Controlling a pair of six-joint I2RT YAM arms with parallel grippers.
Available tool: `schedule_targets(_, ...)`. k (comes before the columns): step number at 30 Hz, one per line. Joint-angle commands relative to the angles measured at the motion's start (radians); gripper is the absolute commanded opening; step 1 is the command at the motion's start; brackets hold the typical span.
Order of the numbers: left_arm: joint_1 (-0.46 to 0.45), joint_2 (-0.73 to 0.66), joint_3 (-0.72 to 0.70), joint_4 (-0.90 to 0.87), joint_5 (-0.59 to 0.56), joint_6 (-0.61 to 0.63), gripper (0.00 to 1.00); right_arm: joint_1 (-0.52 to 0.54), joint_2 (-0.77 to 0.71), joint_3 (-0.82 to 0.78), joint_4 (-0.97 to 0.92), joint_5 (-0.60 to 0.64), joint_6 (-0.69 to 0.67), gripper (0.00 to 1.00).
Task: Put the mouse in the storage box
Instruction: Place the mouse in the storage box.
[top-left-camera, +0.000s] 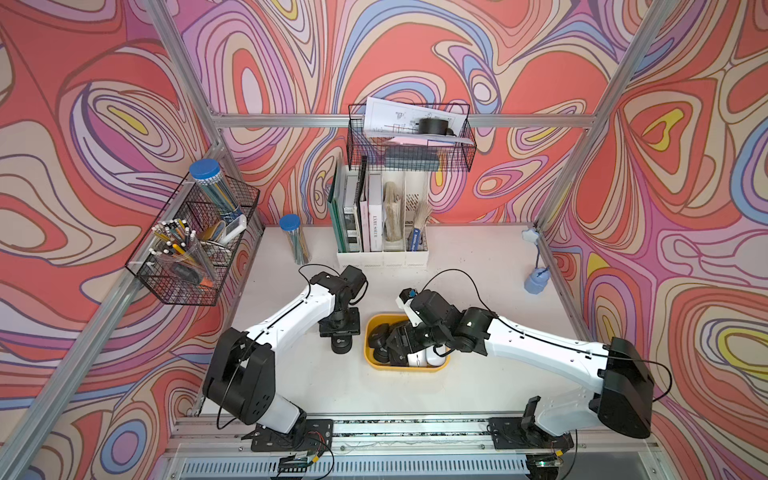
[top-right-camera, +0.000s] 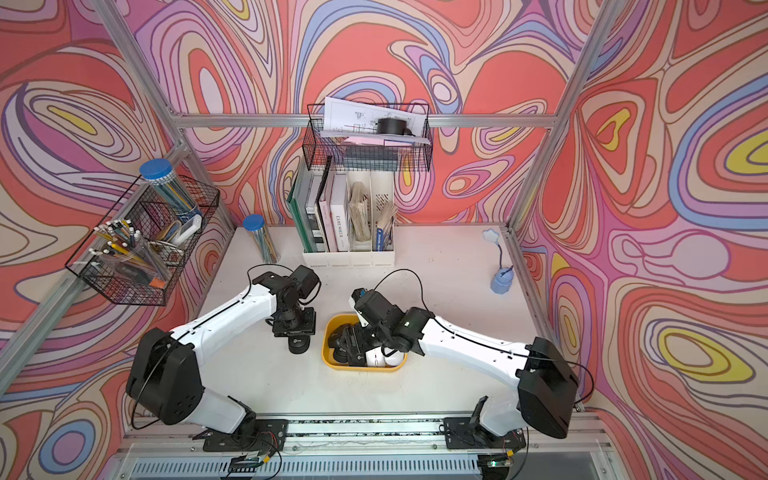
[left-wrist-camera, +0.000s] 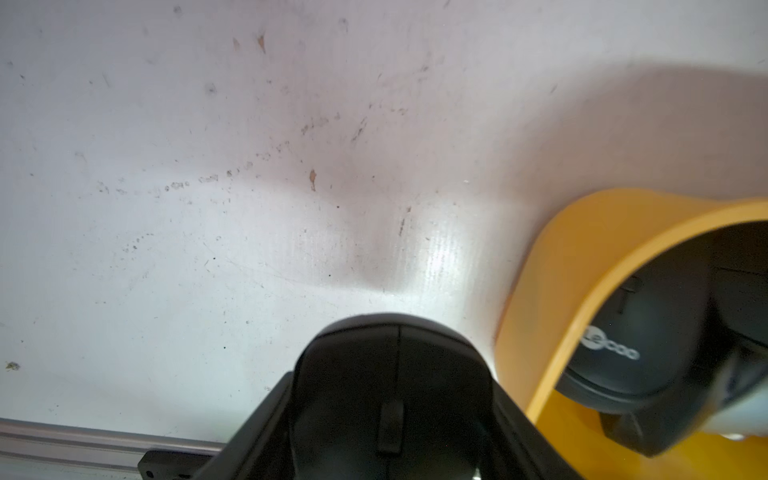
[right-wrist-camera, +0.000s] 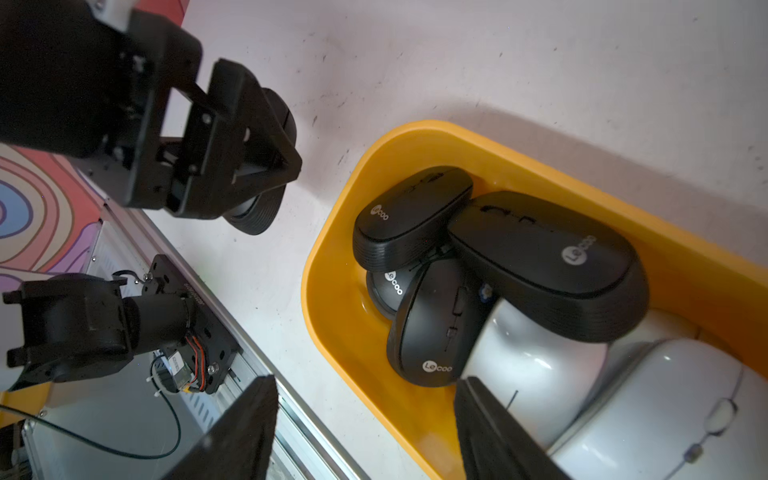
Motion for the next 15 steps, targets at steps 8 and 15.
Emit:
schedule_targets(8, -0.128, 0.019, 0.161, -0.057, 0.052, -0.026, 0.45, -0.057, -0.112, 0.000, -0.142, 0.124, -0.027, 0.69)
schedule_targets(15, -0.240, 0.118, 0.278, -0.049, 0.051, -0.017, 0.45, -0.114, -0.183, -0.056, -0.183, 0.152, -0.032, 0.69)
